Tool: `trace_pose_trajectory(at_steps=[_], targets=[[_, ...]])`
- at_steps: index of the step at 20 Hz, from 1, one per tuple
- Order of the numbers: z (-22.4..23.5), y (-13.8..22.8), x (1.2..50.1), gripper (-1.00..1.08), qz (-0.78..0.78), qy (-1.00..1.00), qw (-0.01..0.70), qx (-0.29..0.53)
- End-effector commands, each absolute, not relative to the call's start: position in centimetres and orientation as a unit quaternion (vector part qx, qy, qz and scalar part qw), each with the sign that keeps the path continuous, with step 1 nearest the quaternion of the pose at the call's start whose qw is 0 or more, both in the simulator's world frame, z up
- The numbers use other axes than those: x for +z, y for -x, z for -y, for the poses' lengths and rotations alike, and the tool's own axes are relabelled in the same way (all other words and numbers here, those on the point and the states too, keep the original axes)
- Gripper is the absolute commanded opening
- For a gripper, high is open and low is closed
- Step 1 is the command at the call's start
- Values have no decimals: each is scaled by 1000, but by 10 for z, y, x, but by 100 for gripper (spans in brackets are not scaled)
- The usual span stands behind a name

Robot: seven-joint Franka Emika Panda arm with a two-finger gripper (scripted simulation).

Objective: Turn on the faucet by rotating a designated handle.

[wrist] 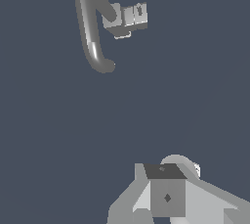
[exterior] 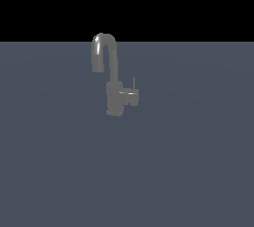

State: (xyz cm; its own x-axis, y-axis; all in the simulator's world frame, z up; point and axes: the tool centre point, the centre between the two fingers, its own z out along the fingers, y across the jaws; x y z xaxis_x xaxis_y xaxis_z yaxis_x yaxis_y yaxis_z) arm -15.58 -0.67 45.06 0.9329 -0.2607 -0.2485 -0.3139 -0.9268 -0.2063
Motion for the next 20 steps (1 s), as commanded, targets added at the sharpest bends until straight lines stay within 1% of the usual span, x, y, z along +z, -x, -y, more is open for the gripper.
trace_pose_trajectory(at_steps=[1, 11, 20], targets=[[7, 141, 444, -100, -168, 967, 143, 126], [14, 82, 412, -100, -251, 921, 226, 193], [24, 31, 372, -100, -325, 859, 304, 254]])
